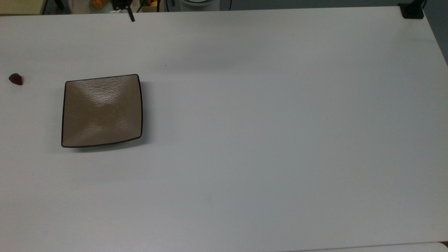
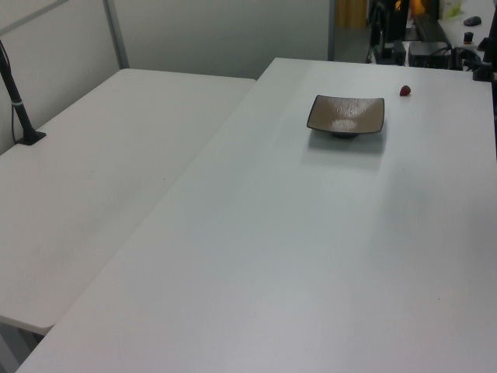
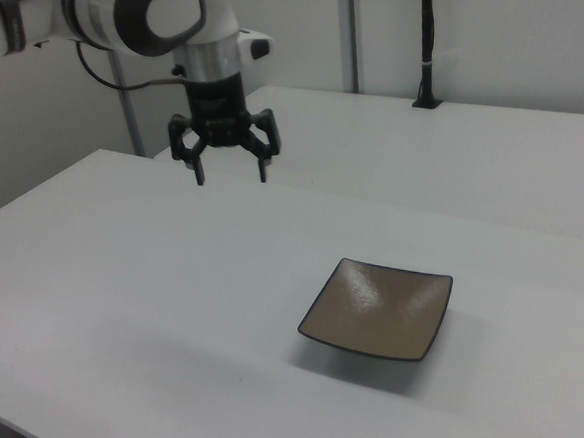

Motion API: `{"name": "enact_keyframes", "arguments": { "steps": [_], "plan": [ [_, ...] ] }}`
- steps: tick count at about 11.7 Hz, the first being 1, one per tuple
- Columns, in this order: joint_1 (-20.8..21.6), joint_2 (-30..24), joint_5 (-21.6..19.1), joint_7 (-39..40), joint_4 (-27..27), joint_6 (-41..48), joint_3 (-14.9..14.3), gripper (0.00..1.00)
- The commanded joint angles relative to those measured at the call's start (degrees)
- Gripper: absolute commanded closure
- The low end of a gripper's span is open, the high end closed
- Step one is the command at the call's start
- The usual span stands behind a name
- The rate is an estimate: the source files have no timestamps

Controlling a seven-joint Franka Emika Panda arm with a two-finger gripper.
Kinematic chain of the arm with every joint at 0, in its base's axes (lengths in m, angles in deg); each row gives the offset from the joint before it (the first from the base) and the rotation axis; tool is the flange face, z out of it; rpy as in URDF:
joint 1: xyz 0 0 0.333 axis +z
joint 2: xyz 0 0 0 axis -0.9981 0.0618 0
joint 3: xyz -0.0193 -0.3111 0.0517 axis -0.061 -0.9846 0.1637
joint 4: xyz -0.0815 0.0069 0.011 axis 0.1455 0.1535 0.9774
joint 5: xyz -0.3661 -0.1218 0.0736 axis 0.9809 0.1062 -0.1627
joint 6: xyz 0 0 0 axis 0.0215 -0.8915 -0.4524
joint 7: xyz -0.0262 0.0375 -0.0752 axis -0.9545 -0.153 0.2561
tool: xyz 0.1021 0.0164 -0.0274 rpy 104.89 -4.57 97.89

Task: Strawberries on a ceramic plate
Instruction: 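Move the open gripper from above the plate toward the red strawberry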

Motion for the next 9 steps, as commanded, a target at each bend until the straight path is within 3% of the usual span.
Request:
{"name": "enact_keyframes", "arguments": {
  "steps": [1,5,9],
  "plan": [
    [-5.0,-0.8,0.0,11.9,-1.1,-0.3,-0.2,0.00],
    [-11.3,1.0,0.7,19.0,-1.1,-1.1,0.0,0.00],
    [-17.9,5.4,1.5,20.2,-0.8,-5.8,0.4,0.00]
  ]
}}
